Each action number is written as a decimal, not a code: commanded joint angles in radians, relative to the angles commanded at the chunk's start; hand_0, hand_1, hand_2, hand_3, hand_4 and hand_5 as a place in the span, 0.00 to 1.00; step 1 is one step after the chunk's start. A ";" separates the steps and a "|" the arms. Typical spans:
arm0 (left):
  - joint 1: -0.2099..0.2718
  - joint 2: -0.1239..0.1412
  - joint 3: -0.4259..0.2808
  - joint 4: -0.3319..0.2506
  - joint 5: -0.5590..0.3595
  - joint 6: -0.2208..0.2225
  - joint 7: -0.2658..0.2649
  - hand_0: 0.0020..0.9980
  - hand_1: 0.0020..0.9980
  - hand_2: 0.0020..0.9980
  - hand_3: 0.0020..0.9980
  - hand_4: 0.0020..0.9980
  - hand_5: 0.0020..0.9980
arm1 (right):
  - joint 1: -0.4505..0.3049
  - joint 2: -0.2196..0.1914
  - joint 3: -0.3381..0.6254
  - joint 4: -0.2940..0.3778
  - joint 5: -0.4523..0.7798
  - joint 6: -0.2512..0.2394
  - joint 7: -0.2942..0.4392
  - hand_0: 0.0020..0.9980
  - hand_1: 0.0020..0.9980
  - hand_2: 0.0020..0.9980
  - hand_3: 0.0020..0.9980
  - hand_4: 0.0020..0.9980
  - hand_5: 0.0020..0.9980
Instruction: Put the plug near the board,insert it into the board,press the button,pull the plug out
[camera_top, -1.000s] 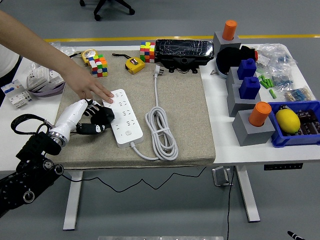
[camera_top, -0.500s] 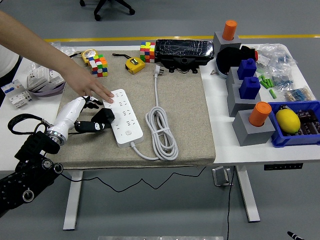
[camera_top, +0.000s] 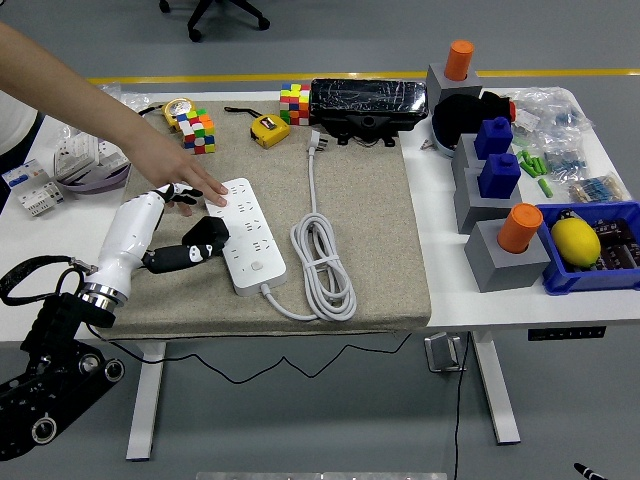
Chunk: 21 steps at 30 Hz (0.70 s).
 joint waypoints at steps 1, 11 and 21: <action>0.004 0.001 0.004 -0.004 0.000 -0.003 0.005 0.77 0.80 0.77 0.73 0.86 0.45 | 0.000 0.000 0.000 0.000 0.000 0.000 0.000 0.65 0.65 0.65 0.57 0.99 0.56; 0.011 -0.009 0.040 -0.018 -0.002 -0.045 0.044 0.77 0.80 0.77 0.71 0.85 0.46 | 0.002 0.000 0.002 0.001 -0.001 0.000 0.000 0.65 0.65 0.65 0.57 0.99 0.56; -0.024 -0.011 0.062 -0.013 -0.011 -0.074 0.060 0.77 0.80 0.76 0.70 0.84 0.46 | 0.002 -0.002 0.000 0.000 0.001 0.000 0.000 0.65 0.65 0.65 0.57 0.99 0.56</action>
